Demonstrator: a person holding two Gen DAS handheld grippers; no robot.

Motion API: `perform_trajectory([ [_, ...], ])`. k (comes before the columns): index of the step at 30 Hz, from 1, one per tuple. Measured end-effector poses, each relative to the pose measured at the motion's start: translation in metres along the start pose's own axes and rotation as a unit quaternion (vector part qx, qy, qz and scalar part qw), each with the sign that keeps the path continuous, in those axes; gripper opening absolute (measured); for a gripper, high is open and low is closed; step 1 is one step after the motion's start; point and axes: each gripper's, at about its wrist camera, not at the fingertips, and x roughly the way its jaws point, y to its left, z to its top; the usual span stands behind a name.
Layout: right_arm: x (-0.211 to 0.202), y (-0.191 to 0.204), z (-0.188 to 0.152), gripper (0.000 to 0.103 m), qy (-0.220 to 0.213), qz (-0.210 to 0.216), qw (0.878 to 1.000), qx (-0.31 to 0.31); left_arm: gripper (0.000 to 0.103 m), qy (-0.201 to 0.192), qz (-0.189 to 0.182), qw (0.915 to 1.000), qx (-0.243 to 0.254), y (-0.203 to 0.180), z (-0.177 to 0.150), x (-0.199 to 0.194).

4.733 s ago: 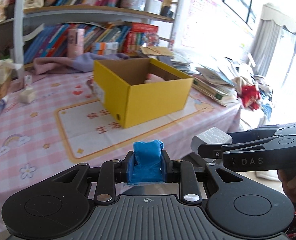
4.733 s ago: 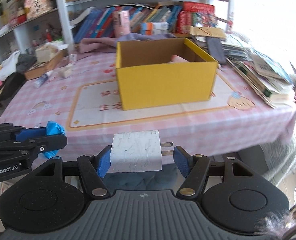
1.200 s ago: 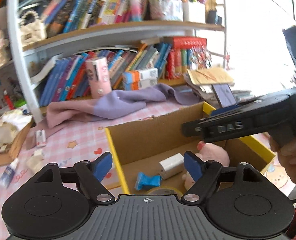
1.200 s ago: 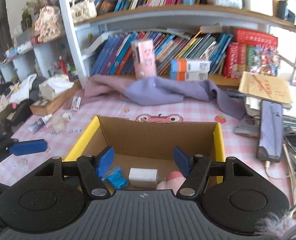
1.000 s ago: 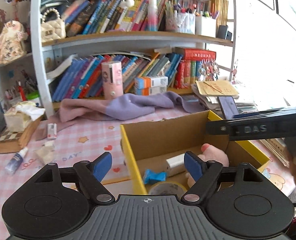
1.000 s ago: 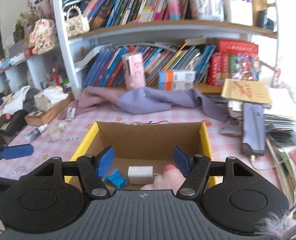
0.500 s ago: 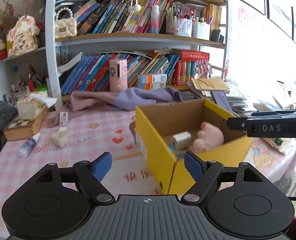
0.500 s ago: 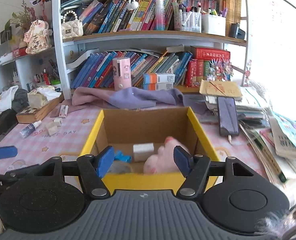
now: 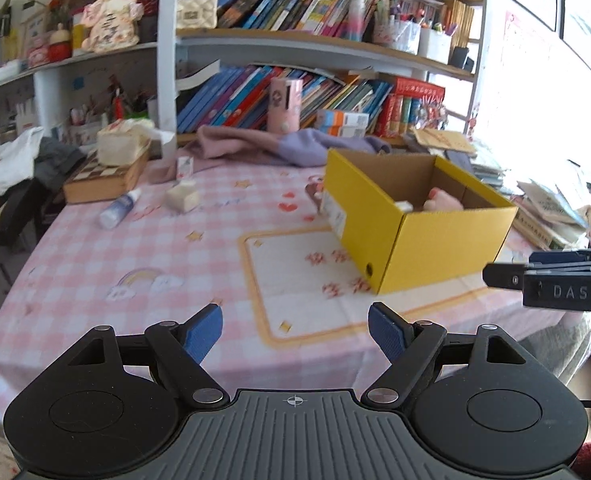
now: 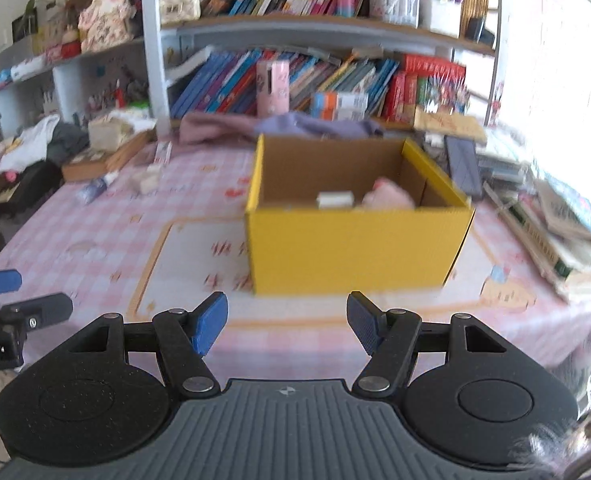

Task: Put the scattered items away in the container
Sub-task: 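Withdraw both open tools up and away from the box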

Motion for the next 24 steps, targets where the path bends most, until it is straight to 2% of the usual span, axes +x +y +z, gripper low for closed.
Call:
perform_trajectory([
  [2, 0.0, 0.007, -0.007, 0.065, 0.019, 0.007, 1.0, 0.005, 0.089, 0.008, 0.007, 0.9999, 0.004, 0.003, -0.007, -0.006],
  [10, 0.003, 0.042, -0.022, 0.071, 0.066, 0.05, 0.996, -0.014, 0.09, 0.033, 0.039, 0.9986, -0.014, 0.026, -0.026, -0.024],
  [24, 0.009, 0.096, -0.02, 0.077, 0.08, 0.087, 0.991, -0.069, 0.094, 0.054, 0.073, 0.9954, -0.029, 0.061, -0.04, -0.038],
])
